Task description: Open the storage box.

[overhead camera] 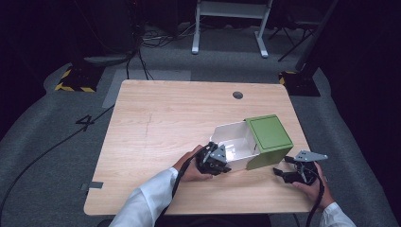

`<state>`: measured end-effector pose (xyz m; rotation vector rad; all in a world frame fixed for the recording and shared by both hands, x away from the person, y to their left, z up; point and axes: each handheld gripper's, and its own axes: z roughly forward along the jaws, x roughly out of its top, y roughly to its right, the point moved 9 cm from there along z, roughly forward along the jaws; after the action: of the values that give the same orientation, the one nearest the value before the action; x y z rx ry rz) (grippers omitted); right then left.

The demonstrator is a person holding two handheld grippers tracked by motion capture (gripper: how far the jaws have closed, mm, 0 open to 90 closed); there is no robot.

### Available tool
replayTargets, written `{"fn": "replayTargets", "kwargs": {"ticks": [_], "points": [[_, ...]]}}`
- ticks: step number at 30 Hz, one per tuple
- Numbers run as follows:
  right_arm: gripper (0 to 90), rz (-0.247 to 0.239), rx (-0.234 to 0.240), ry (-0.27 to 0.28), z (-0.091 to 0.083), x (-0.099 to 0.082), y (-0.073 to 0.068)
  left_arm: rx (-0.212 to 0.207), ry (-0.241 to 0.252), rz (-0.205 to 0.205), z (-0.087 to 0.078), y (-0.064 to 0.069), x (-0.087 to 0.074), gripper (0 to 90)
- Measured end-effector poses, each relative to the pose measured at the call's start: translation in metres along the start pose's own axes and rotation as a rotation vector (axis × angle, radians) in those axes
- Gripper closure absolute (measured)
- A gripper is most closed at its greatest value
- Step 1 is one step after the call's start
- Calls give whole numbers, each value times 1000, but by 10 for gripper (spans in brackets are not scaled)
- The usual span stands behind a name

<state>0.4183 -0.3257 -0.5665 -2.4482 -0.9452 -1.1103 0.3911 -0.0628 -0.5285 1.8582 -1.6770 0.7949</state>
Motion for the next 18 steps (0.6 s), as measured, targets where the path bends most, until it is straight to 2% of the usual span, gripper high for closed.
{"fn": "replayTargets", "kwargs": {"ticks": [11, 15, 18], "points": [[224, 0, 0, 0, 0, 0, 0, 12, -3, -6, -6, 2, -7, 802], [223, 0, 0, 0, 0, 0, 0, 3, -10, -3, -7, 5, -8, 797], [224, 0, 0, 0, 0, 0, 0, 7, -21, 2, -6, 5, -8, 760]]}}
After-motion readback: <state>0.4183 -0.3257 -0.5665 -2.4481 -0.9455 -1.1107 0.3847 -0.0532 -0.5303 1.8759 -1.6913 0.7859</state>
